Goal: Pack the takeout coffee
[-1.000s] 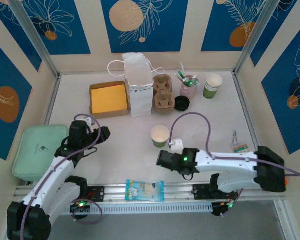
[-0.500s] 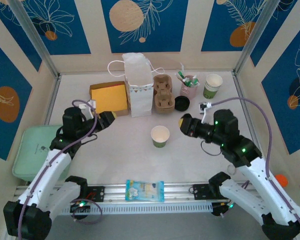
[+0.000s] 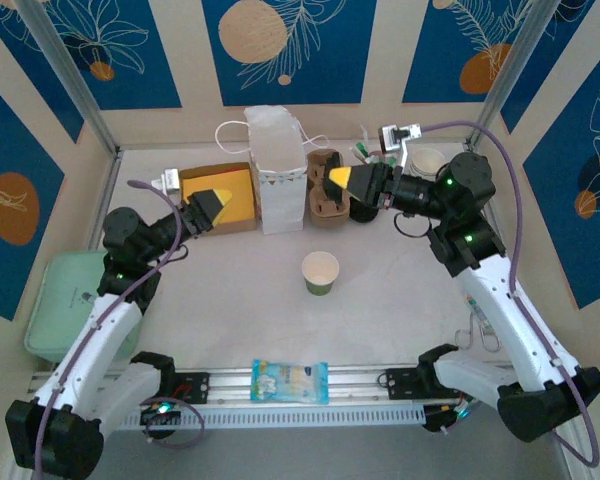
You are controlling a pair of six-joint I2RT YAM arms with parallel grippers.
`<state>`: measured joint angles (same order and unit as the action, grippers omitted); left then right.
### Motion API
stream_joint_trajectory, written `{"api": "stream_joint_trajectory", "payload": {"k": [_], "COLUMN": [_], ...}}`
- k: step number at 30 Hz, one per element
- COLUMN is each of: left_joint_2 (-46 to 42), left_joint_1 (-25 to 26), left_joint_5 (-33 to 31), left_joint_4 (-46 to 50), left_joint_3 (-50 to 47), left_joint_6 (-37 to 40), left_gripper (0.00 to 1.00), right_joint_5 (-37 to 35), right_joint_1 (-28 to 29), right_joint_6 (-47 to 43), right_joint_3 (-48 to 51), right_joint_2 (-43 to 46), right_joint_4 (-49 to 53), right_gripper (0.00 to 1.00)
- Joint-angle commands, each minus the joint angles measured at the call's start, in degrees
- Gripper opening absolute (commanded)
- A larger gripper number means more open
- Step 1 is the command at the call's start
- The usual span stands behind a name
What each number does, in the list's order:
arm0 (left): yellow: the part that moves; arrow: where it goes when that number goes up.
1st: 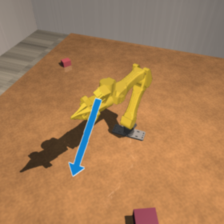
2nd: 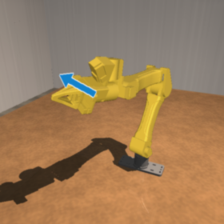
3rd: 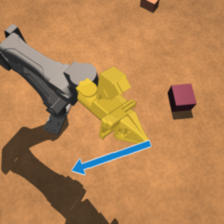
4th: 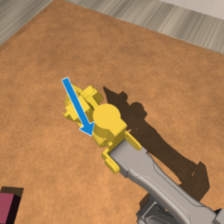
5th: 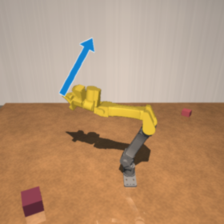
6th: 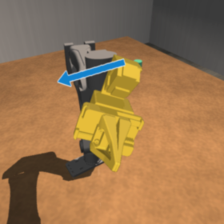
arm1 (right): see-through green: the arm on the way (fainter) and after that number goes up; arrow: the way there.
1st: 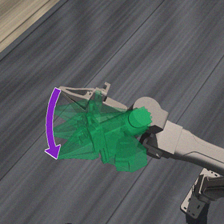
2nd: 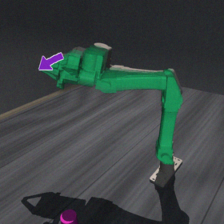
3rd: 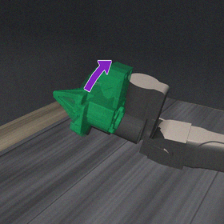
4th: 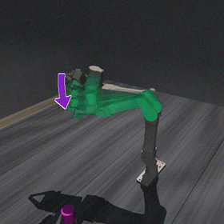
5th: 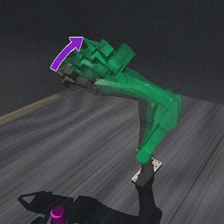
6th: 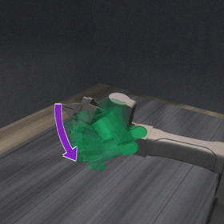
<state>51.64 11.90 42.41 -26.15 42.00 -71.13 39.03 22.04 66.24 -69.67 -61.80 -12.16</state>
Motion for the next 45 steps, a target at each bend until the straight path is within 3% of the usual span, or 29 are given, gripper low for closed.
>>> {"api": "stream_joint_trajectory", "payload": {"k": [1,7,16,30,45], "left_joint_2": [2.79,11.12,17.76,23.84,26.51], "left_joint_1": [-0.01,4.38,13.57,18.32,20.62], "left_joint_5": [1.04,-1.57,-4.78,-10.55,-12.53], "left_joint_4": [-19.58,-40.04,-45.13,-53.07,-54.52], "left_joint_3": [0.27,5.54,14.43,18.69,21.28], "left_joint_6": [-11.27,-22.73,-21.72,-23.17,-22.56], "left_gripper": [0.61,0.61,0.61,0.52,0.51], "right_joint_5": [4.56,3.15,-3.29,-11.47,-13.33], "right_joint_1": [0.06,3.51,7.61,9.59,11.95], "right_joint_6": [13.65,26.49,42.91,47.62,46.49], "right_joint_3": [-2.31,-10.77,-21.99,-22.03,-19.87], "right_joint_2": [-4.01,-13.64,-26.68,-30.56,-31.36], "right_joint_4": [-18.95,-36.55,-56.98,-67.97,-68.08], "right_gripper": [0.13,0.13,0.13,0.13,0.13]}}
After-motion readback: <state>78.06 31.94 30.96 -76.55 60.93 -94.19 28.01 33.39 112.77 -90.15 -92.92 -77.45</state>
